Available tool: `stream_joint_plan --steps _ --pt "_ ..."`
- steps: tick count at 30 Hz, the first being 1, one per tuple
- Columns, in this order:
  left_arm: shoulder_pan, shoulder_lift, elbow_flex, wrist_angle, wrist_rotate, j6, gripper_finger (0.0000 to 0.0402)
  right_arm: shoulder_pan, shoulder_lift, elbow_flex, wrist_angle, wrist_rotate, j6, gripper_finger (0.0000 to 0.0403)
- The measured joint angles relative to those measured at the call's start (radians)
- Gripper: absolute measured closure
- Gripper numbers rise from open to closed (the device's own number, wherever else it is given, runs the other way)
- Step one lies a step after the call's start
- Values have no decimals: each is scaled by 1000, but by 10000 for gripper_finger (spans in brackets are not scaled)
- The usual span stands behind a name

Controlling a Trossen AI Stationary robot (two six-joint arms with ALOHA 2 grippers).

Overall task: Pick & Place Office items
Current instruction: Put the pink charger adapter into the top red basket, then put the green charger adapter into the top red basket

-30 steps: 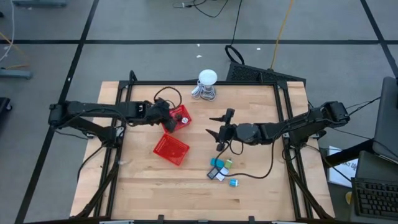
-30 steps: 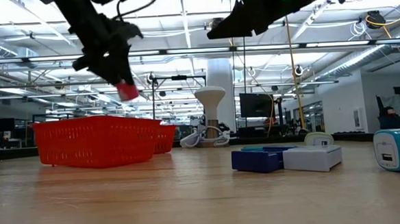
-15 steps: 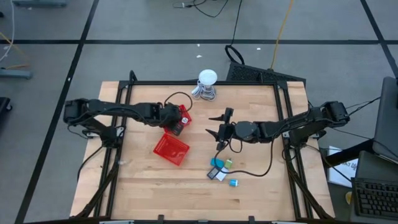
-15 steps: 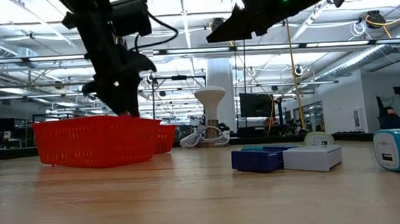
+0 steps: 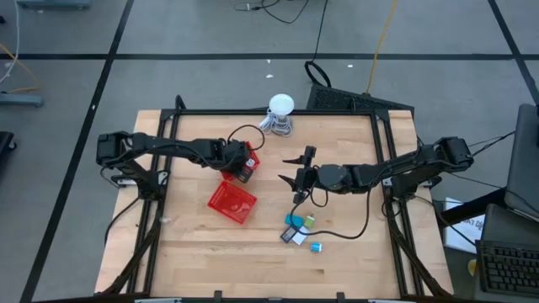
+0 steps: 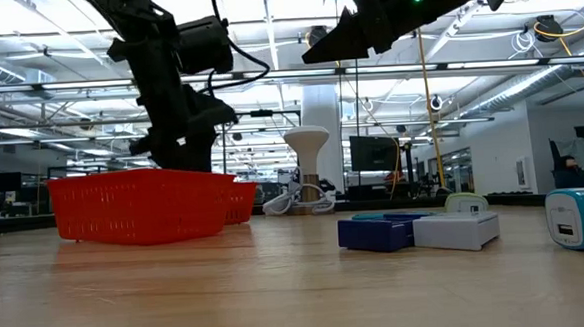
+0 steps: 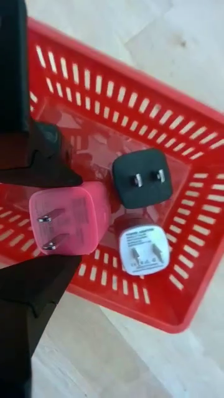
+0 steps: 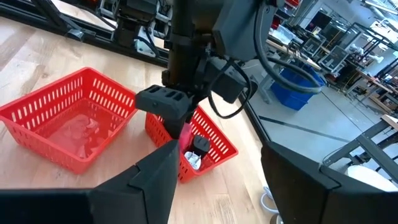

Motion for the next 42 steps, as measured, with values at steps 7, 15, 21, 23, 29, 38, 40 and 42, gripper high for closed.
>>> stream_joint_plan --steps 7,15,21,23,29,38,40,42 --pt "3 31 0 13 2 -1 249 0 0 0 1 -1 -1 191" --pt "5 33 0 23 -4 2 215 0 0 0 1 0 -4 192" --pt "5 33 0 23 -7 8 194 0 0 0 0 0 0 192" --pt "5 33 0 23 -8 9 195 0 0 0 1 0 -1 192" --pt "5 30 0 29 0 61 212 0 0 0 1 0 -1 192" --pt "41 -92 -1 28 104 165 240 0 1 0 -17 1 -1 192" --pt "51 -138 -1 26 104 166 245 1 1 0 -18 1 1 192" --pt "58 -191 -1 28 104 173 250 1 1 0 -24 1 2 192"
